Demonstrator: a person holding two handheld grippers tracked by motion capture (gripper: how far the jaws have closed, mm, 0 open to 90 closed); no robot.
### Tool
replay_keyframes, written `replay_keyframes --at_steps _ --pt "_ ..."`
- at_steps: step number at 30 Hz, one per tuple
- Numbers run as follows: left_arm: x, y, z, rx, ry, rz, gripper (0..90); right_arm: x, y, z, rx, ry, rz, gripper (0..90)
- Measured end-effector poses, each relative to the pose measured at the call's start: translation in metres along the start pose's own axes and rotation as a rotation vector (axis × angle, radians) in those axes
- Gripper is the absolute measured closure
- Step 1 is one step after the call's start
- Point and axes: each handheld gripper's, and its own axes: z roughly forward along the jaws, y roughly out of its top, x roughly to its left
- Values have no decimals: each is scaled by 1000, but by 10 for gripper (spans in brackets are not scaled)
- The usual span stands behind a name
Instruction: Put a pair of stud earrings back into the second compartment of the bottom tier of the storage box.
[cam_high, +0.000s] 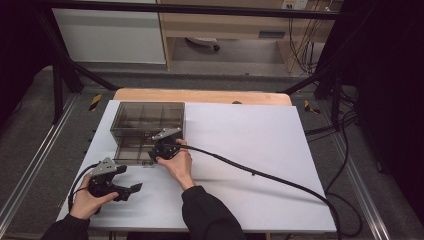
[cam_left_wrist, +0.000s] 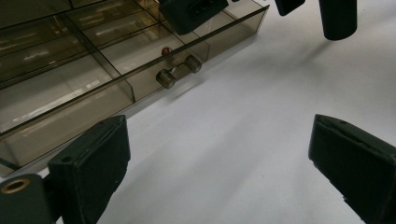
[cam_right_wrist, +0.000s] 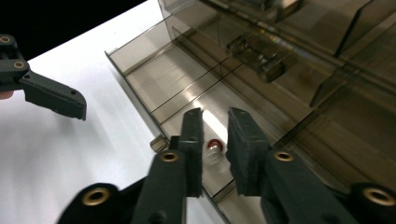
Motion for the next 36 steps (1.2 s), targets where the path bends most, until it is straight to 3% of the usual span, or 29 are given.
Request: replay_keyframes --at_steps 6,12,20,27,32,36 --pt "1 0 -1 0 1 -1 49 4 5 -13 2 0 -43 621" --pt "0 0 0 2 2 0 49 8 12 -35 4 -4 -51 390" --pt "0 -1 0 7 4 0 49 -3 3 -66 25 -42 -59 185" --pt "0 -1 0 7 4 0 49 -16 -10 -93 15 -75 -50 102" --pt "0 -1 0 5 6 -2 49 -25 -21 -112 20 -106 -66 80" --pt "0 -1 0 10 6 -2 49 -36 -30 -127 0 -122 -44 74"
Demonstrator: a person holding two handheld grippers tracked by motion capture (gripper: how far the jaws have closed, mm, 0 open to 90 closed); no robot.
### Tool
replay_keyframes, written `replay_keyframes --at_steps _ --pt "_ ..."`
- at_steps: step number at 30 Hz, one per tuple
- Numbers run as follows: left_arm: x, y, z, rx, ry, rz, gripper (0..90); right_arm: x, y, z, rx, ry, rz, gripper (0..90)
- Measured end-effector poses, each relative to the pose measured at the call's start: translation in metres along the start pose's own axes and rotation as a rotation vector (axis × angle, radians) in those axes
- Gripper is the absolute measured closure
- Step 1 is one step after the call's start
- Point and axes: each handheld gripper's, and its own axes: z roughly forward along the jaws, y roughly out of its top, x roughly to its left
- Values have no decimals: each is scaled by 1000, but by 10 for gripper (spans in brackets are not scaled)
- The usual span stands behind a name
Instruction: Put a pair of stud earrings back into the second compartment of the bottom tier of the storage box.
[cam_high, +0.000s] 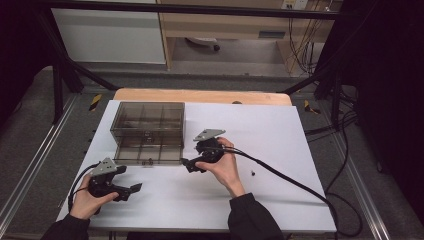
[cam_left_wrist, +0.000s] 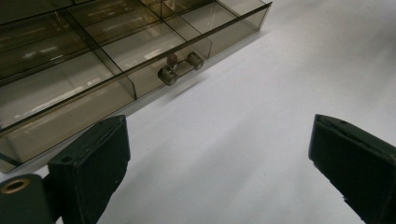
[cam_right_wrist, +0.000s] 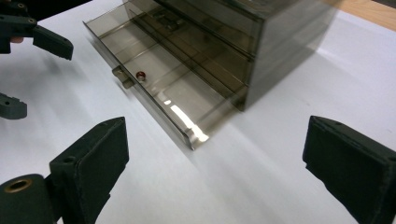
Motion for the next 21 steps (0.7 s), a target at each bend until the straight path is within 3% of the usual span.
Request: replay_keyframes --at_steps 10,21 --pt "0 0 0 0 1 -1 49 -28 -24 -36 -20 -40 43 60" --pt "0 0 1 7 2 -1 49 -57 -68 -64 -7 -100 105 55"
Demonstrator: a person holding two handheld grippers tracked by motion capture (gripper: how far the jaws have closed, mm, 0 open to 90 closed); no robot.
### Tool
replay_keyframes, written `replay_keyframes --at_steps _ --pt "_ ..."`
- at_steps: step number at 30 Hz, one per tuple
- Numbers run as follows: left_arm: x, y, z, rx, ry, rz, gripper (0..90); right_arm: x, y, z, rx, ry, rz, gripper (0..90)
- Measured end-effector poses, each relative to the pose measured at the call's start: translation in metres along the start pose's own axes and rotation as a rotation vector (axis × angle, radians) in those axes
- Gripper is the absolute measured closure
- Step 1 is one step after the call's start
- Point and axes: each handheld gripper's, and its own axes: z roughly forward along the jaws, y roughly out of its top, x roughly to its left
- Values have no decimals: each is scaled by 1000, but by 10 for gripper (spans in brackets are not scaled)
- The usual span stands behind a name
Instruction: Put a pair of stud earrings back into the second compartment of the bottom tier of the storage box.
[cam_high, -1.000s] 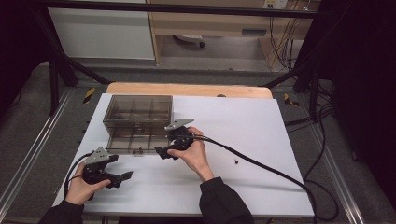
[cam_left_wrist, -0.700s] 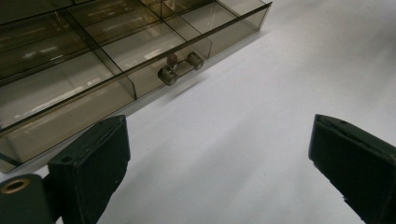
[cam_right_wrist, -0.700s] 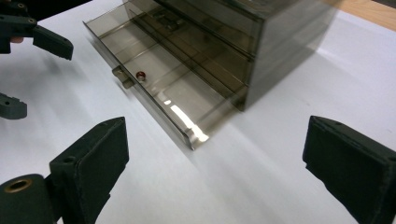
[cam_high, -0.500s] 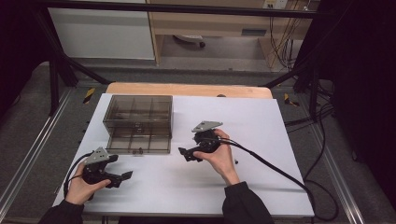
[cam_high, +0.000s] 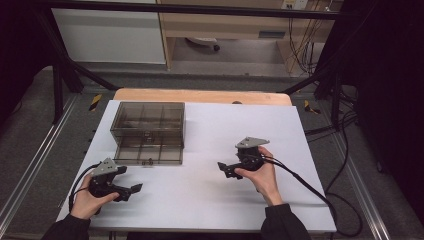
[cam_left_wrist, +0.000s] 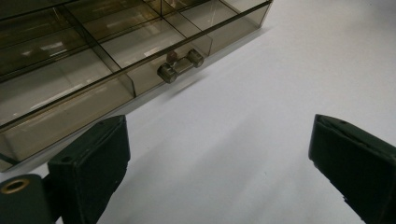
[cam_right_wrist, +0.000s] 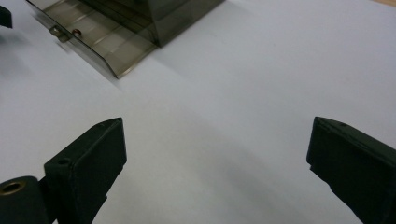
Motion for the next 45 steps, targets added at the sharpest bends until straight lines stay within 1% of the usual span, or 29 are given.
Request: replay_keyframes --at_steps 7,10,13,15,16,18,20,21,23,25,28,30,32,38,43,45 --pt "0 0 1 1 0 -1 48 -21 -26 -15 7 -37 36 63" --pt "0 0 1 5 1 0 48 -29 -36 -21 4 -49 56 68" --pt "0 0 1 2 0 -1 48 -34 -44 -25 5 -62 73 93" --pt "0 0 1 2 -1 -1 49 -37 -49 -27 7 -68 79 125" --pt "0 0 1 2 0 -1 49 -38 -51 -28 1 -71 85 155" --pt "0 0 1 5 -1 -1 49 -41 -55 -29 10 -74 81 194" --pt "-1 0 2 6 -1 -1 49 -43 -58 -29 26 -81 75 262" --pt "-1 0 2 6 -1 0 49 -43 -60 -29 27 -84 80 280" --pt "-1 0 2 6 -2 0 49 -44 -63 -29 30 -94 80 347" --pt "-1 0 2 6 -2 0 49 -45 -66 -28 49 -101 86 385" --pt "-1 0 2 4 -1 -2 49 -45 -68 -28 51 -106 95 454" --pt "-1 0 1 4 -1 -1 49 -46 -69 -28 56 -106 89 523" --pt "-1 0 1 3 -2 -1 49 -47 -71 -28 67 -108 88 567" --pt "-1 0 2 6 -3 0 49 -48 -74 -27 80 -109 91 672" --pt "-1 0 2 5 -2 1 49 -49 -74 -27 84 -107 86 730" --pt "-1 0 2 4 -1 0 48 -48 -74 -26 88 -102 91 744"
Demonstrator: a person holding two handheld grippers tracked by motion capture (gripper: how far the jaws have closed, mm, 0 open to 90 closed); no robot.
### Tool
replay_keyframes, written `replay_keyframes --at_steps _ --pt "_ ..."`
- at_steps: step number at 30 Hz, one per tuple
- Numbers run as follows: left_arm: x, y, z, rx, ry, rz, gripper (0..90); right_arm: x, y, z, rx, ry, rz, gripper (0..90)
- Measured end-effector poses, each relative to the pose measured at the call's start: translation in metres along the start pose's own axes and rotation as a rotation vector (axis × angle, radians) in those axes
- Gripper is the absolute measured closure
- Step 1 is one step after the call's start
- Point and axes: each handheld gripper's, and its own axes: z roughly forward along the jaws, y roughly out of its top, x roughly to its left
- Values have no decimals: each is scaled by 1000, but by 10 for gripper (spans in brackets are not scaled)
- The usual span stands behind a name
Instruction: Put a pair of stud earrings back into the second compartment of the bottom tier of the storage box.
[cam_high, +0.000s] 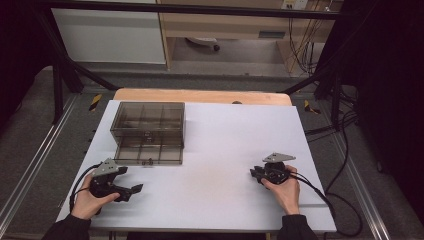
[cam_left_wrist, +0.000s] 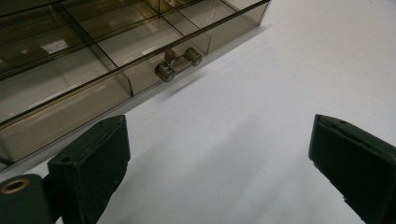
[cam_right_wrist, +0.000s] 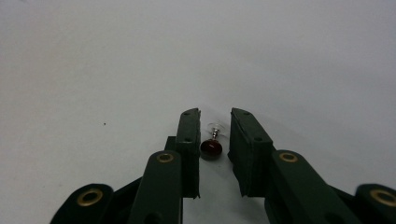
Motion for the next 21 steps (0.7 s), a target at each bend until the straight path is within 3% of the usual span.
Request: replay_keyframes --at_steps 7,21 --pt "0 0 0 1 -1 0 49 0 0 0 -1 -11 2 800" --pt "0 0 0 1 -1 1 49 0 2 -4 -25 14 18 809"
